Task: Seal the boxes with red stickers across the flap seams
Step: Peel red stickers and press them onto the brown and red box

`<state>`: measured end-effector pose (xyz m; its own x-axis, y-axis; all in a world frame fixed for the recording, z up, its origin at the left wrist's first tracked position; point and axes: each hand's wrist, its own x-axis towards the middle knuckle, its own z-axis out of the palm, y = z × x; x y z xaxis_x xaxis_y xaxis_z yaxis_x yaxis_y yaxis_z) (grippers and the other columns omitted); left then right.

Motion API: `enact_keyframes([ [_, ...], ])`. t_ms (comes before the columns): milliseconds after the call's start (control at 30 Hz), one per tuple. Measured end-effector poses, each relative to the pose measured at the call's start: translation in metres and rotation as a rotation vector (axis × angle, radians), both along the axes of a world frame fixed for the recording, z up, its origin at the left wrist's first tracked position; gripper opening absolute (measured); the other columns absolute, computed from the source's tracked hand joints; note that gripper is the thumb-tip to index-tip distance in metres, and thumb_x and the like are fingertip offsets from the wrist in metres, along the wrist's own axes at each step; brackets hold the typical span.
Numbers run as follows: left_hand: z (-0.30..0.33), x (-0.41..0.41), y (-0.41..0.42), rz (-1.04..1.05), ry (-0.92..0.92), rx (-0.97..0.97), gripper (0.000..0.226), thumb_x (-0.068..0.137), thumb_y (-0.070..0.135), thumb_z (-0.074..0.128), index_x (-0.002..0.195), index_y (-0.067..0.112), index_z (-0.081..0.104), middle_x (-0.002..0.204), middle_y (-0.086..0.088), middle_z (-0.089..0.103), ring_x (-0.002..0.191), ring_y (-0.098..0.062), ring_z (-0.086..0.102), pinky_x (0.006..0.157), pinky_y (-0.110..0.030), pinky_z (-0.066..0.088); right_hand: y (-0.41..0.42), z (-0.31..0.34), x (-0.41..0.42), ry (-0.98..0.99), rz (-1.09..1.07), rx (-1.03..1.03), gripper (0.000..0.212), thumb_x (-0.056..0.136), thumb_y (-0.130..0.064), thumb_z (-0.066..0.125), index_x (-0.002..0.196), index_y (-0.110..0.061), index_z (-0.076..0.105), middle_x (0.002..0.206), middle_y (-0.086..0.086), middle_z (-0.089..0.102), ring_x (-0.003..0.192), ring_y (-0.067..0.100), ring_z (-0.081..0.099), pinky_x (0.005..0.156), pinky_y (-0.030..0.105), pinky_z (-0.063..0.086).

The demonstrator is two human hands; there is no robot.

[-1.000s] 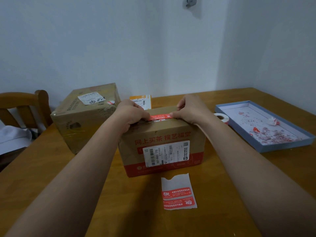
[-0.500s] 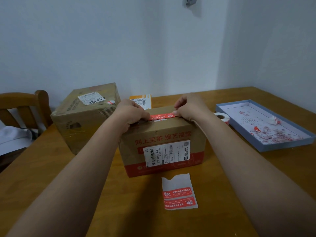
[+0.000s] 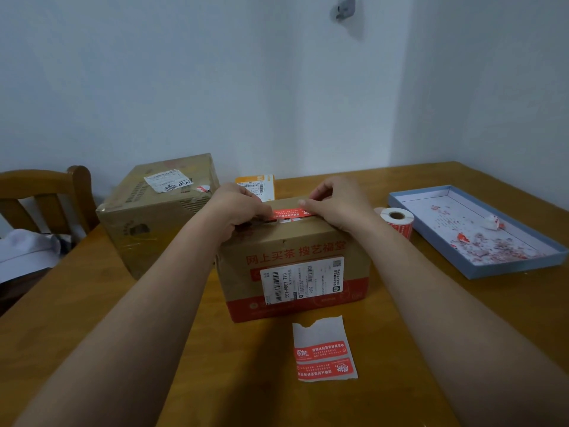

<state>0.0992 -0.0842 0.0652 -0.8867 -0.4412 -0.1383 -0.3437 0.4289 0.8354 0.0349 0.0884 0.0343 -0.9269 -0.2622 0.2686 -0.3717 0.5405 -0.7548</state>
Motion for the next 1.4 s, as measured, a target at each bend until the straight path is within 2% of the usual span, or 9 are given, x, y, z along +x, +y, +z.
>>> enact_keyframes([
  [100,0.000,-0.001,-0.001,-0.001,-0.019,-0.004,0.032,0.071,0.015,0.084,0.095,0.012,0.063,0.099,-0.010,0.066,0.091,-0.022,0.060,0.080,-0.036,0.053,-0.002,-0.001,-0.003,0.002,-0.028,0.011,0.020,0.076,-0.040,0.078,0.078,-0.023,0.068,0.083,-0.012,0.063,0.082,0.006,0.057,0.069,0.026,0.045],
  [233,0.001,-0.003,-0.003,-0.013,-0.039,-0.017,0.036,0.069,0.015,0.086,0.097,0.010,0.064,0.101,-0.012,0.066,0.086,-0.023,0.057,0.074,-0.035,0.049,-0.005,-0.003,-0.004,0.007,-0.064,0.027,0.023,0.073,-0.041,0.081,0.077,-0.023,0.068,0.086,-0.009,0.065,0.088,0.010,0.060,0.079,0.033,0.052],
  [567,0.003,-0.006,-0.004,-0.023,-0.083,-0.051,0.045,0.067,0.016,0.086,0.105,0.006,0.066,0.101,-0.014,0.067,0.086,-0.025,0.059,0.078,-0.036,0.052,-0.007,-0.003,-0.008,-0.010,-0.102,0.072,0.026,0.069,-0.045,0.082,0.074,-0.027,0.065,0.086,-0.012,0.064,0.088,0.010,0.060,0.074,0.033,0.052],
  [700,0.005,-0.008,-0.003,-0.026,-0.106,-0.091,0.041,0.068,0.015,0.085,0.103,0.006,0.067,0.101,-0.015,0.068,0.082,-0.025,0.059,0.075,-0.035,0.051,-0.007,-0.004,-0.008,-0.010,-0.102,0.069,0.025,0.070,-0.045,0.082,0.074,-0.028,0.064,0.087,-0.011,0.065,0.089,0.010,0.060,0.076,0.034,0.053],
  [833,0.006,-0.008,-0.003,-0.033,-0.114,-0.106,0.043,0.067,0.015,0.085,0.105,0.004,0.067,0.096,-0.014,0.068,0.077,-0.024,0.055,0.070,-0.032,0.045,-0.006,-0.003,-0.006,-0.007,-0.097,0.062,0.025,0.070,-0.044,0.082,0.074,-0.027,0.063,0.085,-0.012,0.062,0.087,0.009,0.058,0.066,0.028,0.044],
  [900,0.006,-0.009,-0.003,-0.033,-0.115,-0.107,0.044,0.067,0.014,0.085,0.106,0.004,0.066,0.096,-0.015,0.067,0.077,-0.023,0.054,0.069,-0.032,0.044,-0.006,-0.003,-0.006,-0.010,-0.093,0.057,0.026,0.070,-0.044,0.082,0.075,-0.027,0.063,0.085,-0.012,0.062,0.086,0.009,0.058,0.067,0.028,0.045],
  [1000,0.005,-0.009,-0.002,-0.033,-0.121,-0.120,0.044,0.068,0.015,0.085,0.106,0.004,0.066,0.104,-0.017,0.069,0.078,-0.024,0.054,0.070,-0.032,0.045,-0.006,-0.003,-0.006,-0.016,-0.097,0.050,0.026,0.070,-0.044,0.083,0.076,-0.027,0.063,0.085,-0.012,0.062,0.087,0.009,0.059,0.069,0.029,0.046],
  [1167,0.005,-0.011,-0.002,-0.039,-0.124,-0.133,0.047,0.067,0.017,0.086,0.107,0.006,0.064,0.105,-0.016,0.068,0.083,-0.025,0.057,0.074,-0.034,0.050,-0.006,-0.003,-0.006,-0.011,-0.106,0.066,0.026,0.069,-0.045,0.083,0.077,-0.028,0.064,0.088,-0.012,0.064,0.089,0.009,0.059,0.077,0.033,0.052],
  [1400,0.005,-0.006,-0.001,-0.032,-0.093,-0.130,0.042,0.069,0.017,0.085,0.105,0.006,0.066,0.102,-0.014,0.067,0.091,-0.026,0.060,0.088,-0.039,0.053,-0.005,-0.003,-0.005,0.001,-0.090,0.039,0.026,0.070,-0.040,0.084,0.080,-0.023,0.067,0.084,-0.011,0.063,0.086,0.009,0.059,0.069,0.027,0.046],
])
